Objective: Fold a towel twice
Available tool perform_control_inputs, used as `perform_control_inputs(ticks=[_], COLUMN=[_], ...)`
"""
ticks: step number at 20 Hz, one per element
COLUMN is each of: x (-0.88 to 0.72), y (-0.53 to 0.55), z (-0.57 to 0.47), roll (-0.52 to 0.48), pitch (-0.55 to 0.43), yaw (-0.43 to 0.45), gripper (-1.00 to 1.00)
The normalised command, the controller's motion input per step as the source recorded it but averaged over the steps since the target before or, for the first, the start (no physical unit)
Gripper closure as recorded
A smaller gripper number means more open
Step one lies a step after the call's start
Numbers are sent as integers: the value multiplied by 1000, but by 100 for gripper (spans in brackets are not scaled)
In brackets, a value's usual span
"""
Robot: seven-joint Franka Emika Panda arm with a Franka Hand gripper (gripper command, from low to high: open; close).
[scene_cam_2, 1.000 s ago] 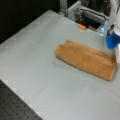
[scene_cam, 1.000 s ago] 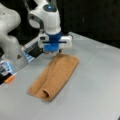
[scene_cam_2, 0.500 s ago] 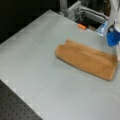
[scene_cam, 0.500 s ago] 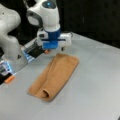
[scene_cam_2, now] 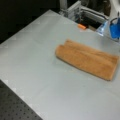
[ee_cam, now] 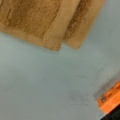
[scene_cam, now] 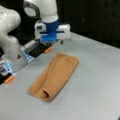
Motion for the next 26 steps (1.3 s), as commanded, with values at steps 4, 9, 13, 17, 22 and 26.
perform_control_inputs(ticks=[4, 9, 13, 17, 22, 26], x=[628, 693, 574, 566, 545, 549], y=[61, 57, 104, 248, 365, 392], z=[119, 184, 232, 174, 123, -9], roll=[-184, -214, -254, -413, -444, -325], pitch=[99, 117, 304, 454, 492, 393], yaw=[661, 488, 177, -141, -149, -23], gripper=[-100, -100, -100, -100, -100, -100])
